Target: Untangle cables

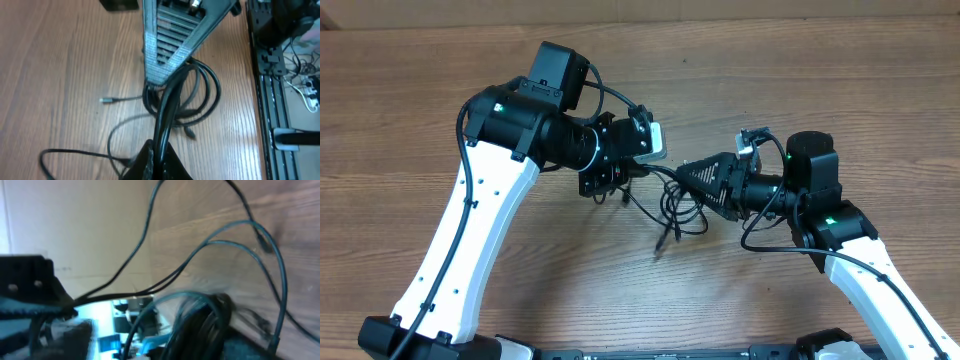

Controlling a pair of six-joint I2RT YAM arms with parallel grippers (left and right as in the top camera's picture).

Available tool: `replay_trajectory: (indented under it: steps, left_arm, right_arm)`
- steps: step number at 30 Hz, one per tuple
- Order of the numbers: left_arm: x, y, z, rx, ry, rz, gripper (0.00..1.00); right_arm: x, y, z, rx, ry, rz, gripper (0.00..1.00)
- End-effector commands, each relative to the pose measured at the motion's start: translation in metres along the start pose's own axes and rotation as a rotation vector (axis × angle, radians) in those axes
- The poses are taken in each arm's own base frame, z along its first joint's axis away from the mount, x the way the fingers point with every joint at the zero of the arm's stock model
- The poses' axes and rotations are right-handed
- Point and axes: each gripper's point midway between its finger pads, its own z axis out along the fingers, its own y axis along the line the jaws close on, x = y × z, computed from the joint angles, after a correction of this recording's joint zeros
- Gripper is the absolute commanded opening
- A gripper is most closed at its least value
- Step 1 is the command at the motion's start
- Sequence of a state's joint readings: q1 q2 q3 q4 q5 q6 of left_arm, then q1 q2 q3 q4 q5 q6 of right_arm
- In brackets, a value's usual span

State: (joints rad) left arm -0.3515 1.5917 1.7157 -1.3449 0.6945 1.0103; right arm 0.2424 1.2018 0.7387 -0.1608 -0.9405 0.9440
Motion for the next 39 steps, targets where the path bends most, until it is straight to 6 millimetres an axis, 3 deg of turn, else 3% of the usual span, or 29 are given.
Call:
replay_trajectory:
  steps: [1, 4, 10, 14, 16, 18, 21, 23, 30, 36, 39]
  left_arm:
    - [-0.022, -0.009, -0.011, 0.005, -0.089, 0.082, 0.04]
    - [-0.023, -0.010, -0.011, 0.008, -0.094, 0.082, 0.04]
    - [-0.023, -0.010, -0.011, 0.008, -0.094, 0.082, 0.04]
    - [-0.022, -0.010, -0.011, 0.012, -0.092, 0.077, 0.06]
    - [-0.021, -0.012, -0.011, 0.018, -0.089, 0.070, 0.12]
    - [-0.020, -0.015, -0.011, 0.030, -0.086, 0.052, 0.25]
    - [-0.018, -0.022, -0.011, 0.058, -0.079, 0.027, 0.56]
    - [-0.015, -0.026, -0.011, 0.074, -0.069, 0.010, 0.62]
    - [-0.007, -0.045, -0.013, 0.146, -0.042, -0.061, 0.63]
    - [-0.013, -0.050, -0.014, 0.175, -0.077, -0.072, 0.67]
    - [-0.015, -0.049, -0.014, 0.172, -0.088, -0.065, 0.70]
  right_arm:
    - [0.006, 0.011, -0.001, -0.041, 0.041, -0.016, 0.50]
    - [0.006, 0.011, -0.001, -0.040, 0.041, -0.001, 0.27]
    - [0.006, 0.011, -0.001, -0.040, 0.040, -0.001, 0.04]
    - [0.006, 0.011, -0.001, -0.038, 0.037, -0.002, 0.04]
    - [0.004, 0.010, -0.001, -0.034, 0.030, -0.003, 0.04]
    - [0.002, 0.009, -0.001, -0.026, 0.017, -0.002, 0.04]
    - [-0.003, 0.005, -0.001, -0.007, -0.015, -0.003, 0.04]
    - [-0.008, 0.003, -0.001, 0.007, -0.040, -0.014, 0.04]
    - [-0.026, -0.002, -0.003, 0.062, -0.138, -0.200, 0.04]
    - [-0.033, 0.013, -0.004, 0.031, -0.166, -0.458, 0.04]
    - [-0.032, 0.030, -0.004, -0.024, -0.166, -0.663, 0.04]
